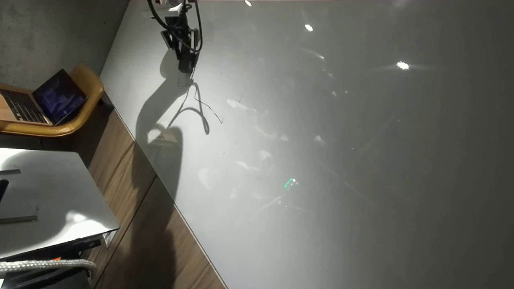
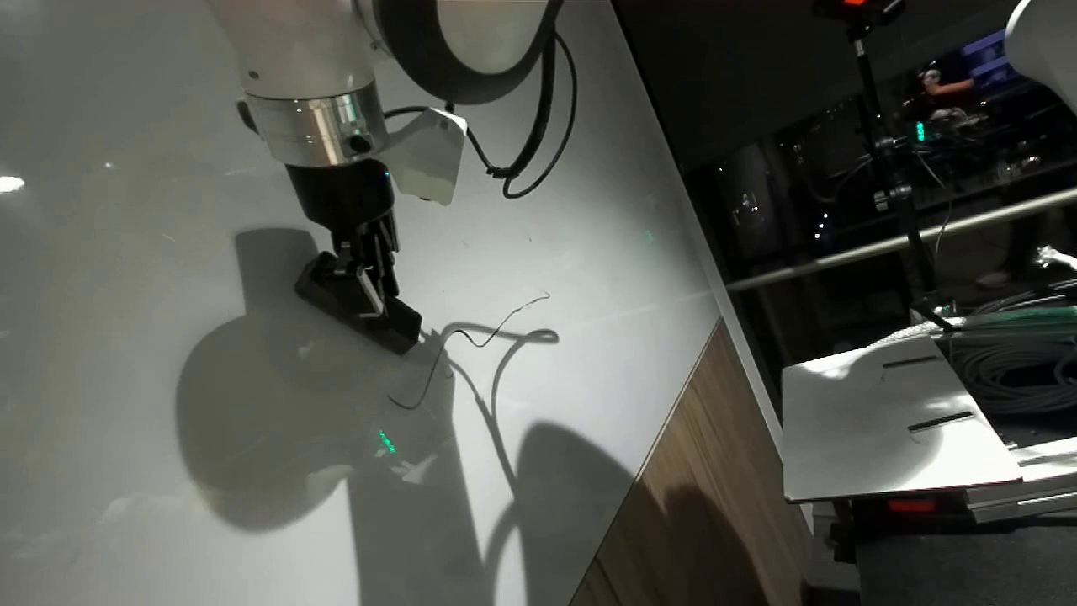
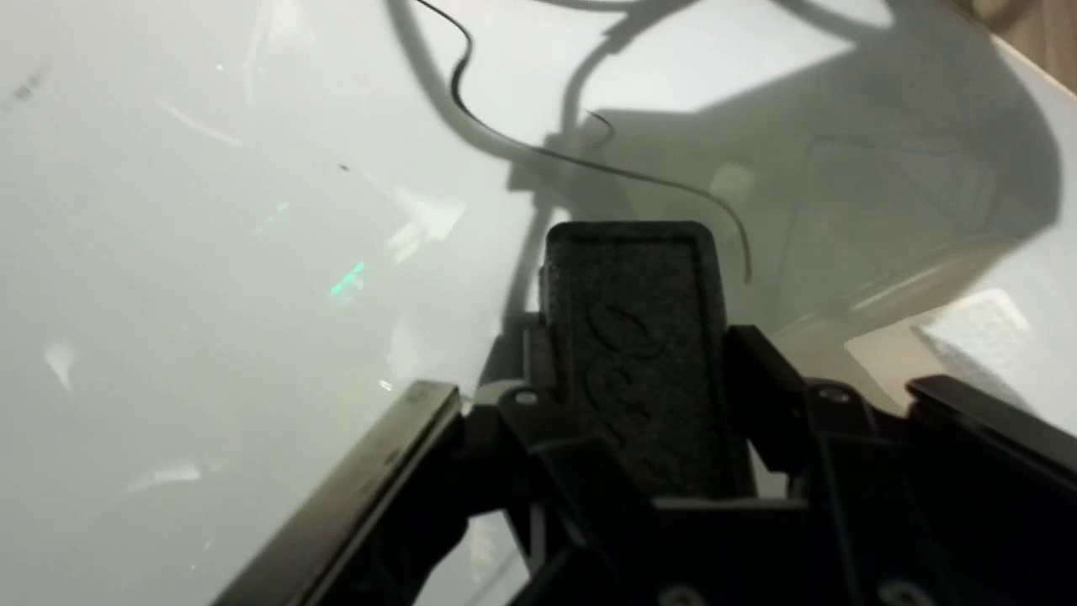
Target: Use the duster to clean the board
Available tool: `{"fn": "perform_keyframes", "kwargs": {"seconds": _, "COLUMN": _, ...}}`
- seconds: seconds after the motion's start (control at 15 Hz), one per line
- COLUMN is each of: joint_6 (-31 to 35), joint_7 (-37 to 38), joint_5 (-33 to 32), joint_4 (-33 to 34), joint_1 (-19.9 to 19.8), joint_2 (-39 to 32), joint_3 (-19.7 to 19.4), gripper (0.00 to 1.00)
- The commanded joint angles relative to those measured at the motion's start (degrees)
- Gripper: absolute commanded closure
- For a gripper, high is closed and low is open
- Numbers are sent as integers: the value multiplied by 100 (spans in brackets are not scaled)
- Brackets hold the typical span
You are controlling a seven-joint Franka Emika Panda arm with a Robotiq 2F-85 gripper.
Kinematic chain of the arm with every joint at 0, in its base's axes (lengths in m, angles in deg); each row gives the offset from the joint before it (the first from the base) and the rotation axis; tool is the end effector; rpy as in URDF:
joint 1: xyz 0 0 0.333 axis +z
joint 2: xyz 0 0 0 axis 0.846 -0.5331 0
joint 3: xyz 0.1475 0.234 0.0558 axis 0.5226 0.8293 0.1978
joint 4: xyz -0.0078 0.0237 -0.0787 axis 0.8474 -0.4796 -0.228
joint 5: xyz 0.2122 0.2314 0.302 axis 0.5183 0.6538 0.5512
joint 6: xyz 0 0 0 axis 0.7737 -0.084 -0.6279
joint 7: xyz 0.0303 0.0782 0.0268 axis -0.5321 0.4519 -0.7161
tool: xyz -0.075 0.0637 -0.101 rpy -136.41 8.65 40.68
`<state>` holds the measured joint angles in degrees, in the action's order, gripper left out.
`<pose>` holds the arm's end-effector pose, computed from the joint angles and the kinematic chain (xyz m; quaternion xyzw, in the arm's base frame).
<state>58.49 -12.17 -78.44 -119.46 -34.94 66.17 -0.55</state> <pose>0.6018 0.3686 0.4391 0.9021 0.2497 0.2893 0.2006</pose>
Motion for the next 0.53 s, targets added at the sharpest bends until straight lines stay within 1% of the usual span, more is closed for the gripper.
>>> {"fn": "perform_keyframes", "kwargs": {"seconds": 0.0, "joint_6": 125, "joint_7": 13, "joint_5": -246, "joint_4": -418, "joint_1": -425, "joint_2": 550, "joint_3": -330, "gripper": 72}}
{"fn": "perform_keyframes", "kwargs": {"seconds": 0.2, "joint_6": 192, "joint_7": 110, "joint_5": -180, "joint_4": -889, "joint_1": -771, "joint_2": 1038, "joint_3": -440, "gripper": 72}}
{"fn": "perform_keyframes", "kwargs": {"seconds": 0.47, "joint_6": 413, "joint_7": -29, "joint_5": -97, "joint_4": -1381, "joint_1": -1360, "joint_2": 1502, "joint_3": -702, "gripper": 72}}
